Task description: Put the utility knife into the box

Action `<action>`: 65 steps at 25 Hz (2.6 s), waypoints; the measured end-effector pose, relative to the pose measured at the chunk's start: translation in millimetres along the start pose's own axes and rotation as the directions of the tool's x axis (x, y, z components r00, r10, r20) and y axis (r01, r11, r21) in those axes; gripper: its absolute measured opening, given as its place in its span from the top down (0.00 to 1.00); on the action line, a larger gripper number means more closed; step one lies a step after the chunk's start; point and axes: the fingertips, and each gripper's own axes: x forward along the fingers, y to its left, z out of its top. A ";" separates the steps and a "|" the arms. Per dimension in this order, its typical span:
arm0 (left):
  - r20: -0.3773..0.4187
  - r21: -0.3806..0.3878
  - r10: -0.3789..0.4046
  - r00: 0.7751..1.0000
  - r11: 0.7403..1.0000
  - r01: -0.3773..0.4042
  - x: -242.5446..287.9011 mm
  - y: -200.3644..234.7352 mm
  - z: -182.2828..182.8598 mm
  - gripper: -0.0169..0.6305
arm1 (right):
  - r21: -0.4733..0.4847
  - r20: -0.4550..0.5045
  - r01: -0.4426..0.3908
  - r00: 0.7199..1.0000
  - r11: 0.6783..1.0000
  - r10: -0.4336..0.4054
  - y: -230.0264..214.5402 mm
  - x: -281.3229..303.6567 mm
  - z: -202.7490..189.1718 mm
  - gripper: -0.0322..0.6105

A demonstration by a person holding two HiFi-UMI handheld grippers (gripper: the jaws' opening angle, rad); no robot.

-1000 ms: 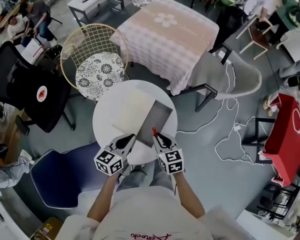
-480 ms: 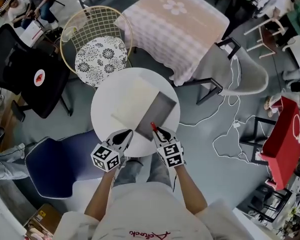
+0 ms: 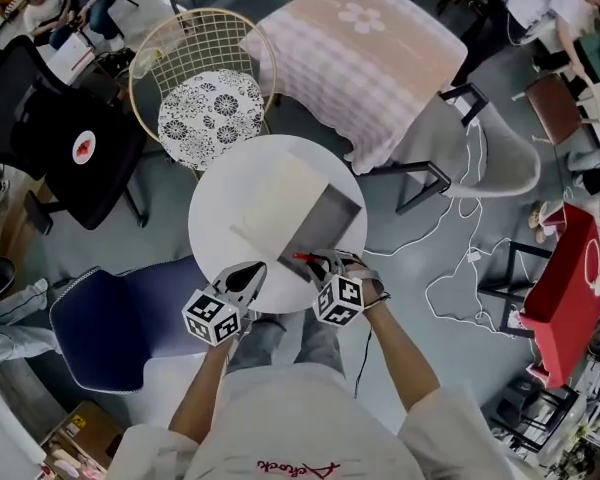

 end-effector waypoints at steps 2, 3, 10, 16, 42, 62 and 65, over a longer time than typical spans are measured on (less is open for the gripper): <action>0.003 -0.006 0.006 1.000 1.000 -0.006 -3.9 2.6 -0.7 0.96 | -0.153 -0.048 -0.017 0.999 0.988 0.010 2.2 6.0 -1.3 0.82; 0.005 -0.011 0.010 1.000 1.000 -0.010 -5.9 4.3 -1.0 0.96 | -0.223 -0.072 -0.030 0.997 0.974 0.015 3.3 9.1 -2.1 0.82; 0.017 -0.025 0.023 1.000 0.999 -0.022 -12.4 6.8 -2.6 0.96 | -0.440 -0.191 -0.116 0.981 0.890 0.033 2.3 25.5 -9.7 0.82; 0.017 -0.031 0.016 1.000 0.999 -0.016 -12.8 5.9 -3.1 0.96 | -0.435 -0.226 -0.160 0.972 0.886 0.064 -0.5 37.7 -8.5 0.82; 0.025 -0.032 0.037 0.999 0.999 -0.037 -28.1 7.9 1.5 0.96 | -0.395 -0.415 -0.328 0.897 0.858 0.152 1.1 76.8 -32.1 0.82; 0.036 -0.016 0.003 0.999 1.000 -0.003 -26.8 -2.4 4.1 0.96 | -0.370 -0.338 -0.247 0.934 0.896 0.118 -8.2 58.0 -16.9 0.66; 0.042 -0.009 -0.010 0.999 1.000 0.010 -26.1 -7.3 8.1 0.96 | -0.374 -0.330 -0.213 0.940 0.903 0.085 -14.7 49.3 -14.7 0.69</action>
